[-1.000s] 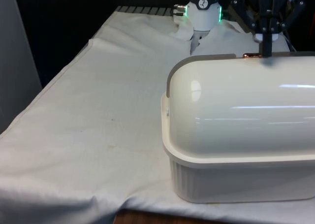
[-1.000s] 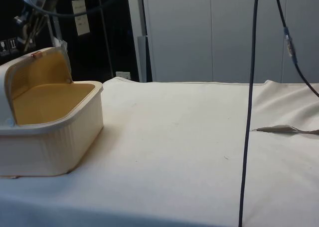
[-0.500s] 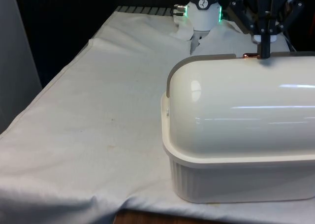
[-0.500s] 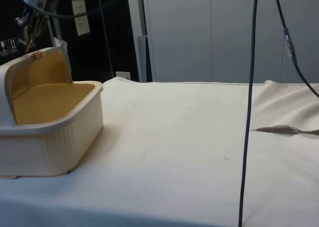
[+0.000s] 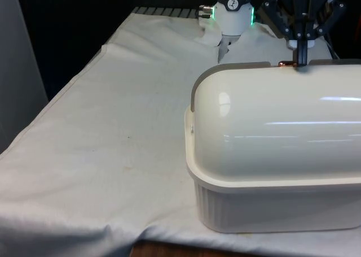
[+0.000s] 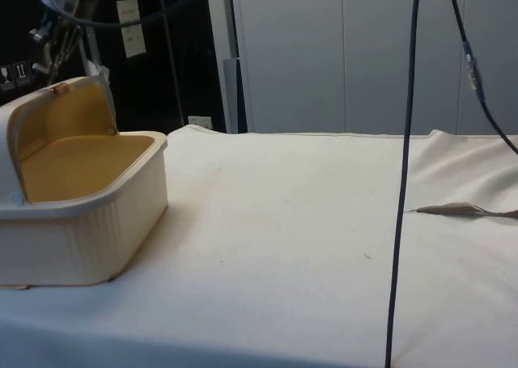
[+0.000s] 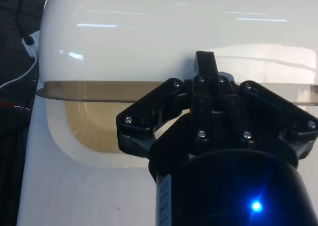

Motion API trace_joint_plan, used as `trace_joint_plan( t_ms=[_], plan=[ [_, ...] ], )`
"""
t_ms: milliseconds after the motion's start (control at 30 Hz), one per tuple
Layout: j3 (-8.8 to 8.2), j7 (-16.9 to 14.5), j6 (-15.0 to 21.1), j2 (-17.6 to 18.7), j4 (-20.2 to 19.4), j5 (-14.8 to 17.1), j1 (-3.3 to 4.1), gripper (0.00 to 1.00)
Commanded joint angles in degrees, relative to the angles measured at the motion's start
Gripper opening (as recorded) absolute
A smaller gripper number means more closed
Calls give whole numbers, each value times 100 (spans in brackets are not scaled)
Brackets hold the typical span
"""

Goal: Open the lid, then close it.

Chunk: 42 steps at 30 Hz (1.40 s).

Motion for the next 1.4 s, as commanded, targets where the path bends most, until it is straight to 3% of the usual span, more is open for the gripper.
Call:
trace_joint_plan(
  t_ms=[0,367,1033,1367],
  plan=[
    [-23,11,-52,-74,-69,-29,17,0],
    [-11,11,-281,-195,-172,-29,34,0],
    [-6,6,-241,-160,-126,-6,17,0],
    [-40,52,-292,63,201,-11,17,0]
  ],
)
